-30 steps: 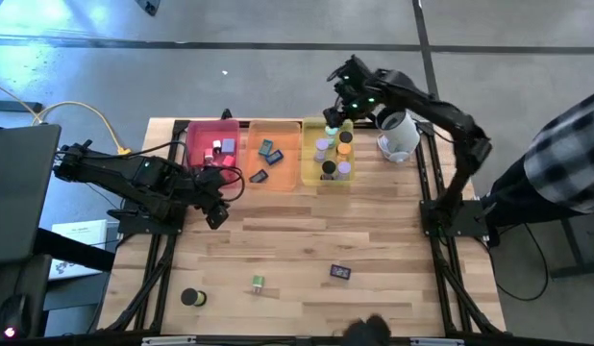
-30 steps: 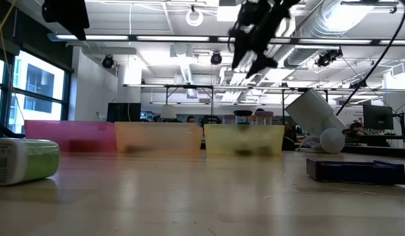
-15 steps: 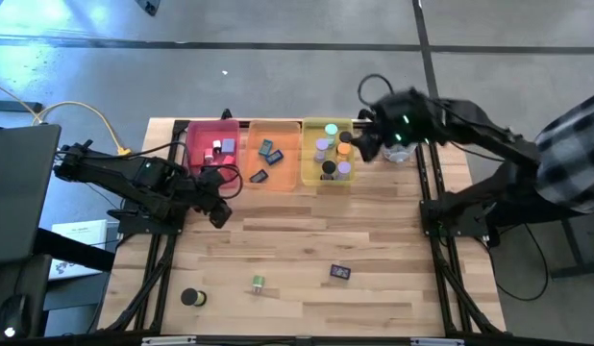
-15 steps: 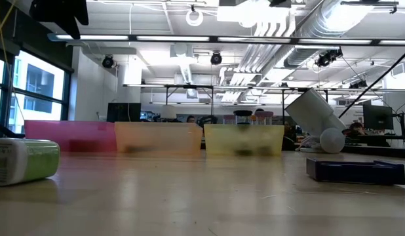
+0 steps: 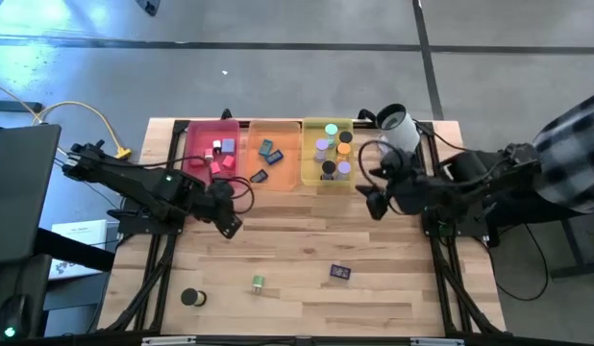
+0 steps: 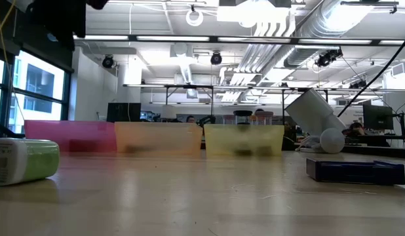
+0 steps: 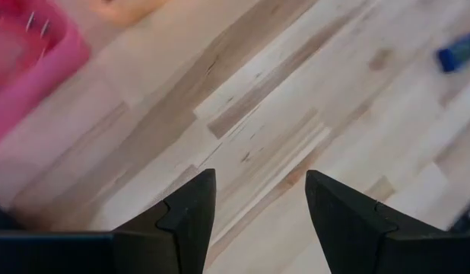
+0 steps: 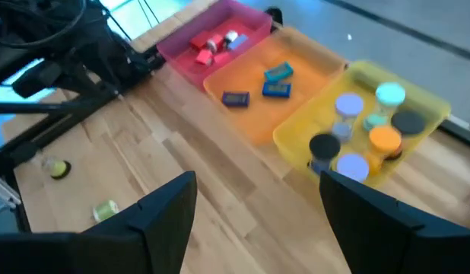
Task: Pick & Place Office items
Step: Put the green charger adapter into the red bin
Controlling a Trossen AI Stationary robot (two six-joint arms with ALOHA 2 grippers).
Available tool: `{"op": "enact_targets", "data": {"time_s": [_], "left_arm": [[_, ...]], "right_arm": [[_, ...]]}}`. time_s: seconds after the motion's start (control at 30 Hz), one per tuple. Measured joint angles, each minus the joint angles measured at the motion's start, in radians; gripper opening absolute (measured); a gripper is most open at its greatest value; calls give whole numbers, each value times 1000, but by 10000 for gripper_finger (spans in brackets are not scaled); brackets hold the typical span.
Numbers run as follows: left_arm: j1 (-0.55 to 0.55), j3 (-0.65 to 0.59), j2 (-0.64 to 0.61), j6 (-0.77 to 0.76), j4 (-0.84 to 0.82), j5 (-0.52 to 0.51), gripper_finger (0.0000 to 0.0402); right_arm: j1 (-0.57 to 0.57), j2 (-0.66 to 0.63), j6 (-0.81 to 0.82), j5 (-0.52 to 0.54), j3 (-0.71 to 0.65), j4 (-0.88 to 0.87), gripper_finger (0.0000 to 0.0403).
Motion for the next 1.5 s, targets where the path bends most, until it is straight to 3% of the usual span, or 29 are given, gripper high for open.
{"op": "enact_targets", "data": {"time_s": [0.1,0.27,0.5,0.87,1.1,1.23,1.37,1.5], "left_arm": [[1,0,46,-68,-15,14,201],[2,0,132,-59,20,117,203],[-17,0,251,-70,60,171,203],[-87,0,354,46,236,284,204],[-89,0,361,45,235,354,270],[-89,0,361,-6,236,357,315],[-98,0,361,-104,238,369,329],[-116,0,375,-333,240,330,330]], "right_arm": [[41,0,68,7,-45,-2,267],[87,0,149,7,-110,-1,267],[116,0,215,-6,-168,0,267],[177,0,216,1,-177,52,267],[184,0,215,33,-177,58,267],[185,0,213,61,-177,60,267],[186,0,215,60,-177,64,267],[186,0,215,50,-177,82,267]]}}
